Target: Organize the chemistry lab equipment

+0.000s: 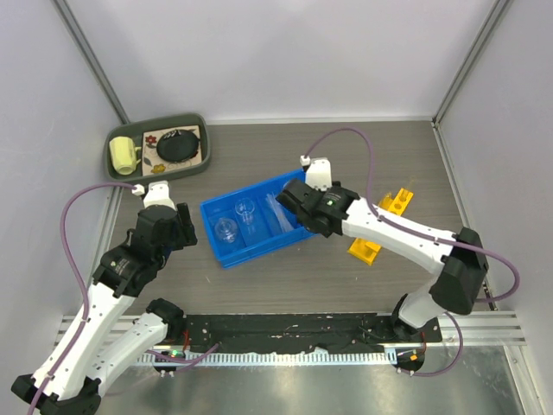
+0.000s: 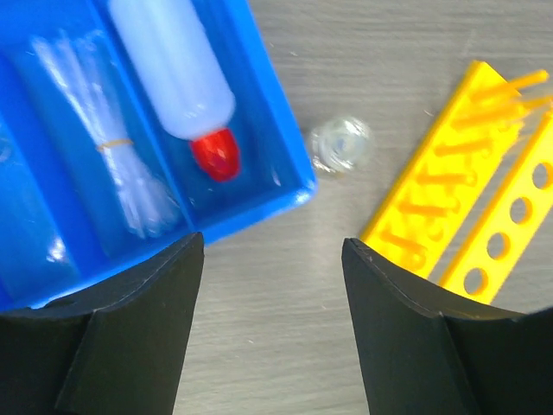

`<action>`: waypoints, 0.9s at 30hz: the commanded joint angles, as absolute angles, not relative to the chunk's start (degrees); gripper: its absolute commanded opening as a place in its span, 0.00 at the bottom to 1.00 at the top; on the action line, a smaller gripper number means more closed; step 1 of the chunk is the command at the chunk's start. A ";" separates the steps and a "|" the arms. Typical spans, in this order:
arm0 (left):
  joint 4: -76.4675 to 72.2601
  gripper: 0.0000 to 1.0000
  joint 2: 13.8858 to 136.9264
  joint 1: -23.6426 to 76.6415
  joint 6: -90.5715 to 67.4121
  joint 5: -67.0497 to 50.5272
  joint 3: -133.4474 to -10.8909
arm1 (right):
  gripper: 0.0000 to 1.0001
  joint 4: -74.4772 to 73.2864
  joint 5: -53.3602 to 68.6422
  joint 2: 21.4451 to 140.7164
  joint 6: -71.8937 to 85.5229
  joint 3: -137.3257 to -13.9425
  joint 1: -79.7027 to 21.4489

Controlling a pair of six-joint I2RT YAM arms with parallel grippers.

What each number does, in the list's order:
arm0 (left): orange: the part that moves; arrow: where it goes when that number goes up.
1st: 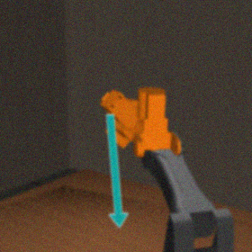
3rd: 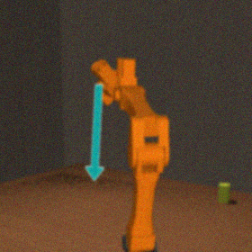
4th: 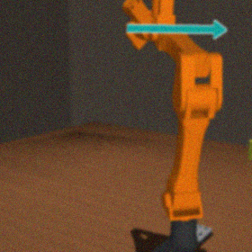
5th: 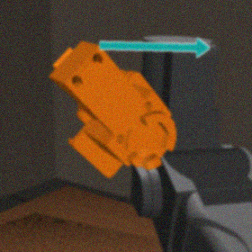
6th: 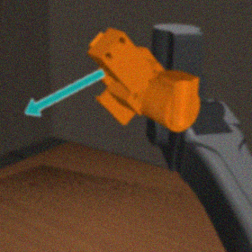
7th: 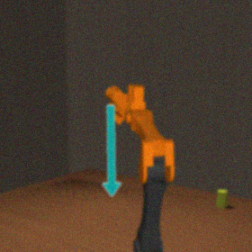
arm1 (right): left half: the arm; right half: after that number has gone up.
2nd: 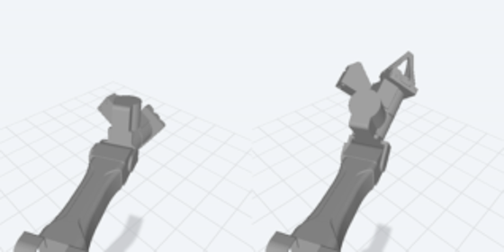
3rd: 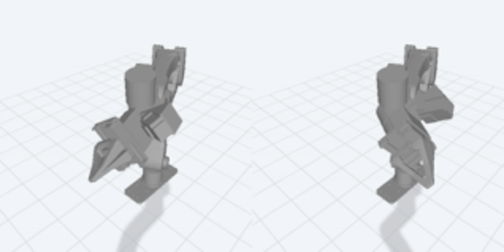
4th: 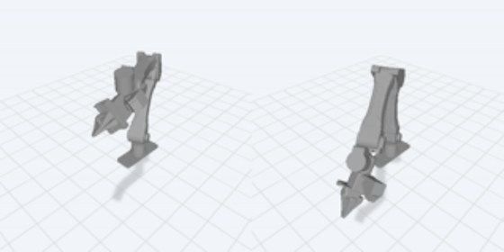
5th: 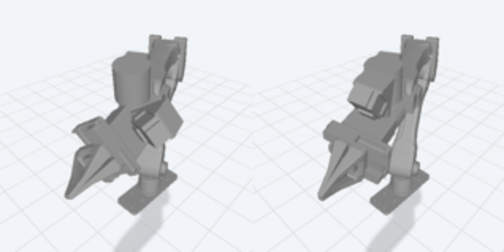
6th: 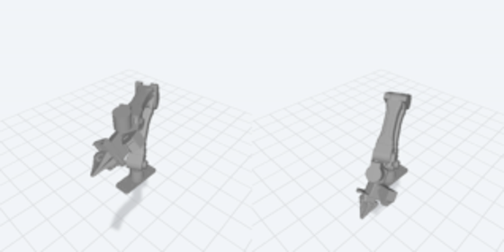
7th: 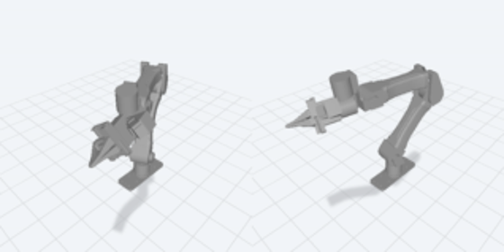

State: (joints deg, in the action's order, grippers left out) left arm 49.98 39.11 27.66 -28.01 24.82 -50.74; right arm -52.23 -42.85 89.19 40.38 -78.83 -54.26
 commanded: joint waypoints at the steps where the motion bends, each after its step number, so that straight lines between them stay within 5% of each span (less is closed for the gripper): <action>1: 47.81 0.63 38.32 27.69 -27.51 24.35 -50.71 | 0.71 -55.37 -46.41 81.84 46.58 -73.75 -52.92; 10: 47.64 0.63 38.23 27.86 -27.42 23.91 -50.71 | 0.73 -56.69 -42.72 75.67 51.06 -62.85 -51.24; 27: 47.81 0.63 38.41 28.30 -27.42 24.17 -50.71 | 0.74 -42.90 -34.81 83.49 48.43 -55.46 -42.63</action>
State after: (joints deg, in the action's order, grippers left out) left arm 49.95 38.57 28.08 -28.01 24.21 -50.74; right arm -48.93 -36.80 81.56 49.43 -55.66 -43.75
